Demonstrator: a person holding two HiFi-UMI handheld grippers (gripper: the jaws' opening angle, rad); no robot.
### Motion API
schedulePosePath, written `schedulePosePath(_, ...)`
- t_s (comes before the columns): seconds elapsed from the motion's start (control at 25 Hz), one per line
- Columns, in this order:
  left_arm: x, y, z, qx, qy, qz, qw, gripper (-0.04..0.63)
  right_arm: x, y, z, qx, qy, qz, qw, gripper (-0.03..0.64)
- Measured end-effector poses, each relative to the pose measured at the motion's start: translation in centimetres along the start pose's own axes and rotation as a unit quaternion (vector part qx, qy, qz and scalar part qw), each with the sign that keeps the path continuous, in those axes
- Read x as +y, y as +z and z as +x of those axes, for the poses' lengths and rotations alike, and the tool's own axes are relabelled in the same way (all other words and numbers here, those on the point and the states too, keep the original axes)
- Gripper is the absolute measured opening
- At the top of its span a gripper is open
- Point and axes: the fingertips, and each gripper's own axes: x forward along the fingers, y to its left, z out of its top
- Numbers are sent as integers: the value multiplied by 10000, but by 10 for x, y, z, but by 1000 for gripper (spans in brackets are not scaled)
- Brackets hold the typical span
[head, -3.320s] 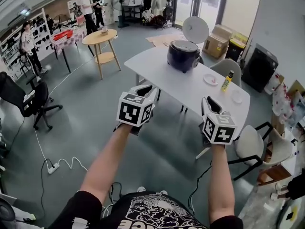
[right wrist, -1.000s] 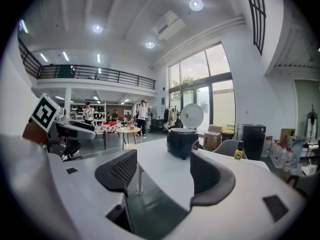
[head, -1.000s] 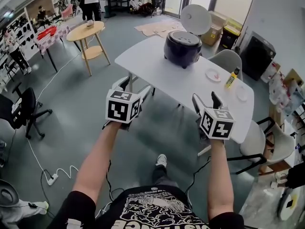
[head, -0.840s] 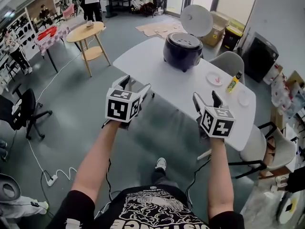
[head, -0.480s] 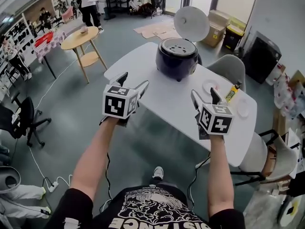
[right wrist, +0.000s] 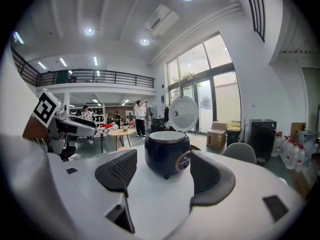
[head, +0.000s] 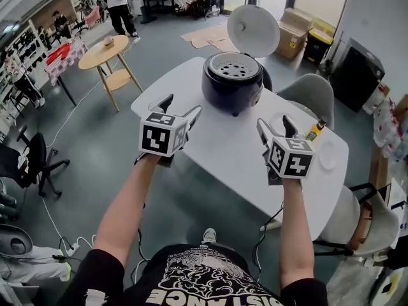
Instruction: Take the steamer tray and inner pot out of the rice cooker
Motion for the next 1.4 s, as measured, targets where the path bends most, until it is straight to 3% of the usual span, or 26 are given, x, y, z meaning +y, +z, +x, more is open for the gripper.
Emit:
schedulePosePath(0.72, 16, 14, 84, 10, 24, 126, 9999, 348, -38, 7, 74, -55, 161, -81, 9998, 328)
schedulePosePath(1.12, 96, 16, 186, -100, -174, 62, 9998, 348, -32, 32, 197, 11, 241, -393, 9989, 328)
schedulePosePath(1.4, 177, 52, 296, -78, -528, 23, 9986, 348, -19, 80, 323, 325, 530, -656, 9959, 328)
